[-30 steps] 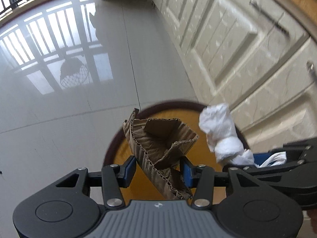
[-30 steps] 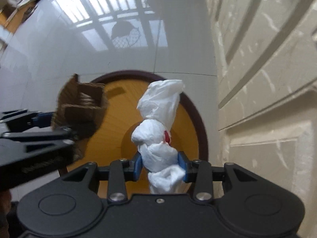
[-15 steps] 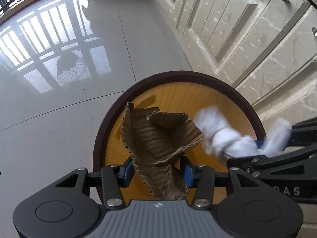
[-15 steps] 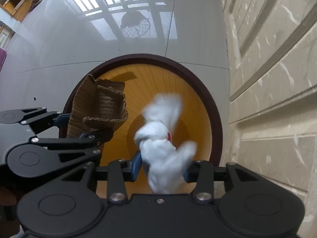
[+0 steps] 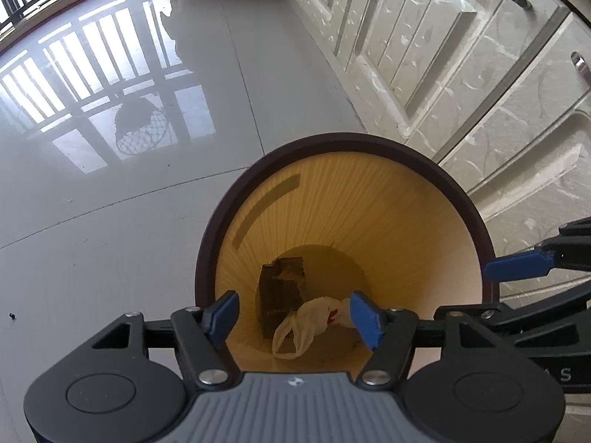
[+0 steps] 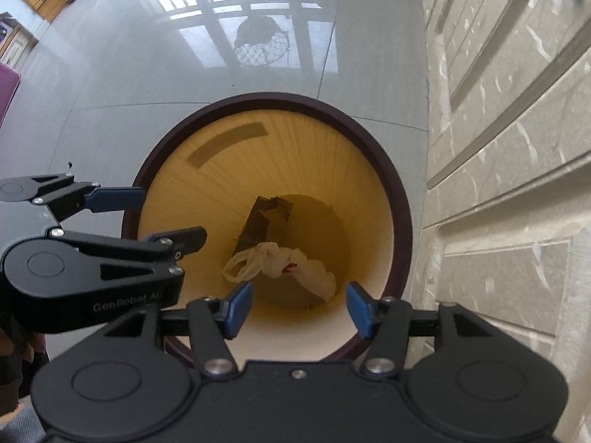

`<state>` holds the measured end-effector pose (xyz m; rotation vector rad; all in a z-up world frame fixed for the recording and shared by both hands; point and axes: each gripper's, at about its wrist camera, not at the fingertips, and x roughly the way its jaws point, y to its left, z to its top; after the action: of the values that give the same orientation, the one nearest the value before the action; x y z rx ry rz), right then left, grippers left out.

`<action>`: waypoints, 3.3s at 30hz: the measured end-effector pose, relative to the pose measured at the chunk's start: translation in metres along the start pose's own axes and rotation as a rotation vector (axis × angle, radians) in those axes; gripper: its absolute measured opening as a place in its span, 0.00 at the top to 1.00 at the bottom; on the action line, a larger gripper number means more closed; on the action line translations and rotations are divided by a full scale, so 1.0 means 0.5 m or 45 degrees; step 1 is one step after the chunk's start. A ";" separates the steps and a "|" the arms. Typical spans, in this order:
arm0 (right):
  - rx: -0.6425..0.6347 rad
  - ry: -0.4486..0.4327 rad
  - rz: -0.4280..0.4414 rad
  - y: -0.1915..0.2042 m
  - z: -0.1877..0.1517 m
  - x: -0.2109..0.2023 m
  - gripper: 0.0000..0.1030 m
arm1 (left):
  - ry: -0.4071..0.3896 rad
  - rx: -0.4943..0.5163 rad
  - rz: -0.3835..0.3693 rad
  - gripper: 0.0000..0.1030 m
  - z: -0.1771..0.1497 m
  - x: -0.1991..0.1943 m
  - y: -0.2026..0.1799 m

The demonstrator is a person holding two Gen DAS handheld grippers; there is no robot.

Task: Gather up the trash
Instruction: 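Move both open tools back toward the trash on the bench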

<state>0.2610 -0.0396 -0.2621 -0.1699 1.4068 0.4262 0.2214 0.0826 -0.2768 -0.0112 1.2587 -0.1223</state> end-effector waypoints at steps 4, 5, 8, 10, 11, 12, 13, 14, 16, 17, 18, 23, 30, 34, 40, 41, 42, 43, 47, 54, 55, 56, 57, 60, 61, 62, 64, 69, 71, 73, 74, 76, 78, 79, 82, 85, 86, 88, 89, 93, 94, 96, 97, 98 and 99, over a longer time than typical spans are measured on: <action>-0.010 -0.012 -0.026 0.005 -0.007 -0.019 0.40 | 0.008 -0.014 0.010 0.34 -0.007 -0.015 0.002; -0.015 -0.014 -0.028 0.007 -0.008 -0.025 0.39 | 0.009 -0.017 0.014 0.34 -0.009 -0.021 0.002; -0.040 -0.028 -0.041 0.017 -0.014 -0.043 0.33 | 0.007 -0.030 0.024 0.28 -0.012 -0.040 0.004; -0.047 -0.043 -0.042 0.021 -0.019 -0.058 0.30 | -0.001 -0.040 0.031 0.26 -0.014 -0.056 0.007; -0.047 -0.051 -0.044 0.021 -0.021 -0.067 0.29 | -0.003 -0.047 0.035 0.25 -0.015 -0.065 0.009; -0.046 -0.061 -0.053 0.021 -0.024 -0.076 0.26 | -0.004 -0.054 0.037 0.25 -0.017 -0.074 0.013; -0.047 -0.071 -0.060 0.021 -0.027 -0.086 0.24 | -0.003 -0.060 0.040 0.25 -0.019 -0.082 0.015; -0.051 -0.076 -0.065 0.020 -0.030 -0.096 0.23 | -0.001 -0.062 0.045 0.25 -0.021 -0.091 0.017; -0.056 -0.086 -0.081 0.021 -0.035 -0.114 0.22 | -0.004 -0.060 0.062 0.24 -0.025 -0.109 0.020; -0.058 -0.093 -0.090 0.021 -0.037 -0.124 0.21 | -0.008 -0.062 0.071 0.21 -0.026 -0.120 0.021; -0.056 -0.100 -0.102 0.021 -0.039 -0.134 0.19 | -0.013 -0.065 0.077 0.20 -0.028 -0.130 0.022; -0.029 -0.130 -0.120 0.021 -0.047 -0.184 0.09 | -0.040 -0.087 0.094 0.12 -0.034 -0.187 0.025; -0.025 -0.146 -0.107 0.032 -0.064 -0.243 0.05 | -0.064 -0.097 0.133 0.01 -0.041 -0.257 0.022; -0.051 -0.170 -0.122 0.048 -0.075 -0.269 0.03 | -0.065 -0.130 0.148 0.00 -0.050 -0.290 0.025; -0.058 -0.223 -0.130 0.060 -0.088 -0.328 0.03 | -0.075 -0.179 0.167 0.00 -0.065 -0.341 0.032; -0.058 -0.229 -0.117 0.062 -0.091 -0.337 0.03 | -0.079 -0.183 0.167 0.00 -0.068 -0.351 0.032; -0.059 -0.237 -0.111 0.066 -0.095 -0.347 0.03 | -0.084 -0.185 0.166 0.00 -0.071 -0.360 0.032; -0.065 -0.246 -0.117 0.070 -0.098 -0.357 0.03 | -0.088 -0.187 0.168 0.00 -0.075 -0.369 0.031; -0.068 -0.292 -0.142 0.083 -0.111 -0.399 0.02 | -0.117 -0.183 0.185 0.00 -0.089 -0.413 0.025; -0.051 -0.370 -0.145 0.083 -0.152 -0.482 0.00 | -0.193 -0.188 0.186 0.00 -0.112 -0.493 0.016; -0.046 -0.383 -0.149 0.081 -0.159 -0.492 0.00 | -0.206 -0.181 0.185 0.00 -0.115 -0.504 0.010; -0.040 -0.394 -0.152 0.078 -0.166 -0.501 0.00 | -0.220 -0.176 0.182 0.00 -0.118 -0.516 0.006; -0.031 -0.407 -0.158 0.076 -0.174 -0.510 0.00 | -0.233 -0.170 0.178 0.00 -0.119 -0.525 0.001; -0.017 -0.453 -0.185 0.067 -0.200 -0.537 0.00 | -0.276 -0.147 0.169 0.00 -0.126 -0.556 -0.016; -0.011 -0.468 -0.192 0.063 -0.209 -0.545 0.00 | -0.290 -0.140 0.164 0.00 -0.128 -0.564 -0.022; -0.005 -0.482 -0.201 0.060 -0.217 -0.553 0.00 | -0.303 -0.133 0.162 0.00 -0.130 -0.572 -0.027; 0.009 -0.515 -0.216 0.052 -0.236 -0.572 0.00 | -0.335 -0.115 0.149 0.00 -0.135 -0.588 -0.041; 0.048 -0.616 -0.244 0.029 -0.290 -0.610 0.00 | -0.406 -0.076 0.095 0.00 -0.149 -0.622 -0.073; 0.057 -0.655 -0.248 0.020 -0.310 -0.626 0.00 | -0.442 -0.062 0.075 0.00 -0.156 -0.636 -0.088; 0.064 -0.701 -0.263 0.012 -0.333 -0.642 0.00 | -0.475 -0.056 0.050 0.00 -0.160 -0.649 -0.101; 0.067 -0.730 -0.275 0.007 -0.347 -0.650 0.00 | -0.491 -0.054 0.040 0.00 -0.161 -0.654 -0.107; 0.077 -0.778 -0.284 0.000 -0.370 -0.663 0.00 | -0.529 -0.054 0.034 0.00 -0.164 -0.665 -0.119; 0.089 -0.822 -0.295 -0.011 -0.393 -0.675 0.00 | -0.573 -0.054 0.023 0.00 -0.167 -0.678 -0.132; 0.091 -0.848 -0.299 -0.016 -0.406 -0.680 0.00 | -0.591 -0.050 0.019 0.00 -0.168 -0.683 -0.140; 0.111 -0.917 -0.322 -0.034 -0.444 -0.693 0.00 | -0.633 -0.022 0.005 0.00 -0.167 -0.693 -0.166; 0.133 -0.980 -0.350 -0.054 -0.483 -0.702 0.00 | -0.681 0.002 -0.021 0.00 -0.162 -0.703 -0.192; 0.138 -1.000 -0.362 -0.061 -0.496 -0.704 0.00 | -0.699 0.008 -0.030 0.00 -0.159 -0.706 -0.203; 0.144 -1.034 -0.391 -0.075 -0.519 -0.705 0.00 | -0.724 0.021 -0.052 0.00 -0.158 -0.711 -0.221; 0.145 -1.052 -0.403 -0.083 -0.531 -0.705 0.00 | -0.739 0.027 -0.068 0.00 -0.156 -0.713 -0.232; 0.183 -1.104 -0.441 -0.122 -0.573 -0.695 0.00 | -0.773 0.057 -0.133 0.00 -0.143 -0.712 -0.278; 0.196 -1.118 -0.447 -0.131 -0.582 -0.692 0.00 | -0.781 0.062 -0.146 0.00 -0.138 -0.710 -0.289; 0.218 -1.139 -0.466 -0.151 -0.598 -0.684 0.00 | -0.793 0.067 -0.181 0.00 -0.129 -0.706 -0.313; 0.227 -1.143 -0.478 -0.158 -0.604 -0.680 0.00 | -0.796 0.070 -0.202 0.00 -0.122 -0.702 -0.326; 0.239 -1.146 -0.488 -0.168 -0.610 -0.675 0.00 | -0.796 0.078 -0.220 0.00 -0.114 -0.697 -0.340; 0.257 -1.149 -0.498 -0.181 -0.615 -0.669 0.00 | -0.797 0.084 -0.231 0.00 -0.107 -0.690 -0.355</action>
<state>-0.0206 -0.2965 0.0011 -0.0662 0.4989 0.0063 0.0513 -0.0566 0.0475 -0.0998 0.6262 -0.2931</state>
